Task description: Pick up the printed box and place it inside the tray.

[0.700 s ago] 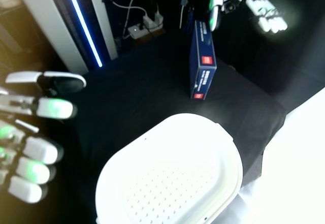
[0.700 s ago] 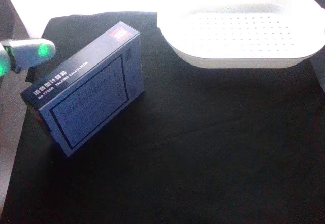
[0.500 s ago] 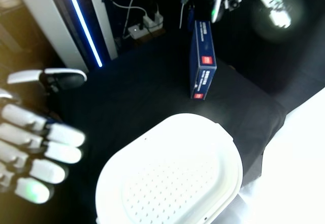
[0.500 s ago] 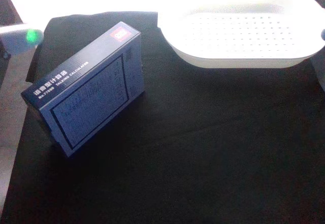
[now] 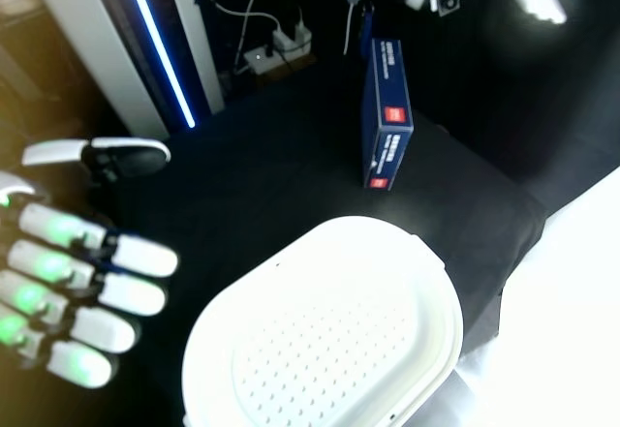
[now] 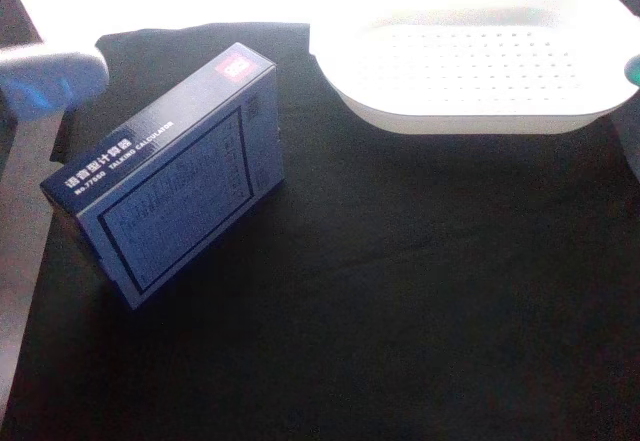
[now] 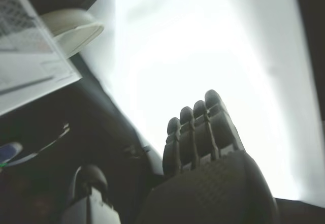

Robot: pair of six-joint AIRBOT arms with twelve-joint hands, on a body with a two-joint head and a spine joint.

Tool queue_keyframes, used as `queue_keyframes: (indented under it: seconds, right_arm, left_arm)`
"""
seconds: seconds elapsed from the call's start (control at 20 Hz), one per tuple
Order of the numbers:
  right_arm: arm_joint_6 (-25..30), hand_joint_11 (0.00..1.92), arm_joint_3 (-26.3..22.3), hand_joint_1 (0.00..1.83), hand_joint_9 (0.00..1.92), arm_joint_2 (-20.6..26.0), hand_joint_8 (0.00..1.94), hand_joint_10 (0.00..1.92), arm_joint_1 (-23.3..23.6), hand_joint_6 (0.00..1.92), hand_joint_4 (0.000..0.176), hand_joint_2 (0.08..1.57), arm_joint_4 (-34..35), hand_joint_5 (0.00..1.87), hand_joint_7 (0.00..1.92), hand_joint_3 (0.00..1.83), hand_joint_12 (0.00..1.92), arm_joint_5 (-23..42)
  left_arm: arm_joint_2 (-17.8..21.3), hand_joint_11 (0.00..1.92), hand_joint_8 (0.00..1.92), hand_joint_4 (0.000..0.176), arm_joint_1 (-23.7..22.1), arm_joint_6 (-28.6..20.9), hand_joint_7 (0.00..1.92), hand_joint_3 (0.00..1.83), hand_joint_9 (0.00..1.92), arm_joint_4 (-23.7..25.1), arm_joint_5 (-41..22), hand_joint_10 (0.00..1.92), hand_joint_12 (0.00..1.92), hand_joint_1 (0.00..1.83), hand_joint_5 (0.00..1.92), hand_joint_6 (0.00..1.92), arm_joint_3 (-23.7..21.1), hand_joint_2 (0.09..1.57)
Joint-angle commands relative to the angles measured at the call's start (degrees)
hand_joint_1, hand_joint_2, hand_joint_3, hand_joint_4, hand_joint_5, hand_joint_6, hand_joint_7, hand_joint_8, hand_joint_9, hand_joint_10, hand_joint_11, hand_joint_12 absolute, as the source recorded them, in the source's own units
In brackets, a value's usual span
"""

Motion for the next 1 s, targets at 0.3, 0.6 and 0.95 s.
queue_keyframes:
  seconds: [0.3,0.6,0.95]
  right_arm:
    - [0.3,0.11,0.4,0.47,0.14,0.1,0.0,0.0,0.2,0.0,0.0,0.93,1.1,0.22,0.23,0.01,0.08,7.1]
    - [0.3,0.12,0.4,0.47,0.12,-0.4,0.0,0.0,0.2,0.0,0.0,0.9,1.1,0.22,0.21,0.0,0.08,7.1]
    - [0.3,0.13,0.3,0.5,0.13,-0.7,0.0,0.0,0.2,0.0,0.016,0.87,1.1,0.23,0.21,0.0,0.07,7.1]
  left_arm:
    - [1.2,0.36,0.0,0.0,-1.7,-0.2,0.22,0.03,0.25,7.0,-2.4,0.0,0.01,0.2,0.13,0.0,-2.1,0.86]
    - [-1.6,0.39,0.01,0.0,-2.2,0.4,0.26,0.0,0.29,8.0,2.2,0.01,0.01,0.36,0.16,0.01,-1.0,0.83]
    - [-4.6,0.37,0.0,0.0,-3.5,0.4,0.25,0.0,0.26,7.5,4.4,0.0,0.0,0.49,0.15,0.0,0.3,0.74]
